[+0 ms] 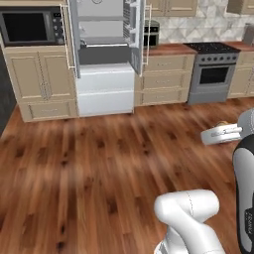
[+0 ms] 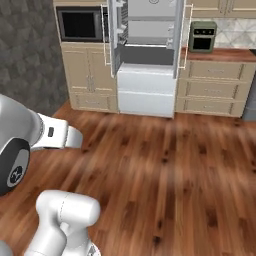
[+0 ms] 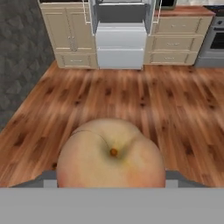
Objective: Retrieve the banana and peach from the fridge and place them into the bowl on the dining table.
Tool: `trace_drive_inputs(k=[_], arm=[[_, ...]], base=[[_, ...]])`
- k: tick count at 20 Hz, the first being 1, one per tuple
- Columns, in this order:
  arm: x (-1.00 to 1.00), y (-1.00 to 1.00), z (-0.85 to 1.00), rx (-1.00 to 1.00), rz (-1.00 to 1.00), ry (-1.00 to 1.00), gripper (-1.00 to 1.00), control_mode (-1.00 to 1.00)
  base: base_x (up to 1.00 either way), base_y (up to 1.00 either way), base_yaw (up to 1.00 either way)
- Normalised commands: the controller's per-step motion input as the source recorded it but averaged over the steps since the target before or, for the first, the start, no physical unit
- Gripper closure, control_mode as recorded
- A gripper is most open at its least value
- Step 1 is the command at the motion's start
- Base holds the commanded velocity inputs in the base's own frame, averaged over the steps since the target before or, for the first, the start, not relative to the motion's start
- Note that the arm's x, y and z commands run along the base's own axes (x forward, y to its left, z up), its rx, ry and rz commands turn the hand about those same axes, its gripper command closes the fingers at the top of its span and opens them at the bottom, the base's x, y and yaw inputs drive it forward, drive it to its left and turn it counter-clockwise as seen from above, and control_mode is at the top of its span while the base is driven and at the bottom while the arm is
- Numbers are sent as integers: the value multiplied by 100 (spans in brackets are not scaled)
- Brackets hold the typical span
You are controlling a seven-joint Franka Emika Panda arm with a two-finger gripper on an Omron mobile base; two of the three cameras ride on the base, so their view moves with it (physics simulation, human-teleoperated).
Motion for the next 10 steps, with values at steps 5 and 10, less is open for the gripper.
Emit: trace_drive_inputs(k=[5,10], arm=[[0,0,0,0,0,0,100,100],[0,0,0,0,0,0,100,100]], base=[[-100,-14,-6],[-100,-18,-5]])
